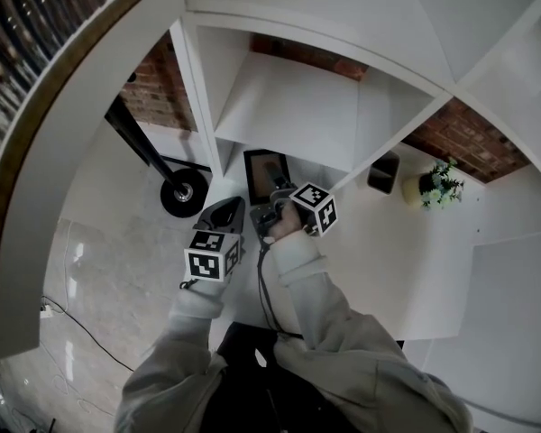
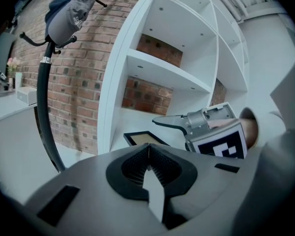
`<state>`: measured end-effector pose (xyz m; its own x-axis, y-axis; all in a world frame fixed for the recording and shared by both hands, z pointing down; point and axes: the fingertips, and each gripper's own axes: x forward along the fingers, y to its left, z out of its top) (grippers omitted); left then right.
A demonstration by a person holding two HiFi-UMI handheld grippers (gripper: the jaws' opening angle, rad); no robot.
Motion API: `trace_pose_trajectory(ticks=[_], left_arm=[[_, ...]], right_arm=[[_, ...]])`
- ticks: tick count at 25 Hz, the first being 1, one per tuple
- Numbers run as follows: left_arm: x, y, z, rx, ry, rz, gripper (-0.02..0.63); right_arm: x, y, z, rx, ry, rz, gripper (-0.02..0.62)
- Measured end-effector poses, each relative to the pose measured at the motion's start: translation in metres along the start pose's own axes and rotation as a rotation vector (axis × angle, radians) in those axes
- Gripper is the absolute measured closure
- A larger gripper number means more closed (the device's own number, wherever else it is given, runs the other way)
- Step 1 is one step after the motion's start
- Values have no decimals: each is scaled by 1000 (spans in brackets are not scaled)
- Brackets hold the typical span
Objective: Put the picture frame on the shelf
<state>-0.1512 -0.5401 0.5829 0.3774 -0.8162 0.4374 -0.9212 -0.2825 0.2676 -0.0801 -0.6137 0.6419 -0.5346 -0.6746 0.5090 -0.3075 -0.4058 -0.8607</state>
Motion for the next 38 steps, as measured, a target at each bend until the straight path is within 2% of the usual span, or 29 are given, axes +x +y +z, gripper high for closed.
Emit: trace_pose_trajectory(ticks=[3, 7, 15, 17, 21, 28, 35, 37, 38], left_arm=[[2, 1, -9, 5, 21, 13, 601], [2, -5, -14, -18, 45, 26, 601], [-7, -5, -12, -35, 26, 72, 601], [-12, -7, -11, -41, 28, 76, 601], [-20, -9, -13, -43, 27, 94, 600], [-39, -26, -12, -51, 3, 112, 601], [-69, -56, -13, -58, -29, 97, 601], [-78, -68, -12, -53, -41, 89, 601], [-82, -74, -12, -50, -47, 82, 601]], right_arm=[[6, 6, -1, -25, 39, -26, 74], [15, 2, 1, -13, 81, -104, 74], [13, -13, -1, -153, 96, -272, 74], [11, -10, -3, -169, 94, -277, 74], [-2, -4, -13, -172, 109, -221, 74], [-45, 3, -36, -192, 196, -53, 74], [-106, 28, -47, -423, 197, 102, 78], [-125, 31, -51, -488, 181, 134, 150], [-135, 32, -53, -512, 175, 151, 165]])
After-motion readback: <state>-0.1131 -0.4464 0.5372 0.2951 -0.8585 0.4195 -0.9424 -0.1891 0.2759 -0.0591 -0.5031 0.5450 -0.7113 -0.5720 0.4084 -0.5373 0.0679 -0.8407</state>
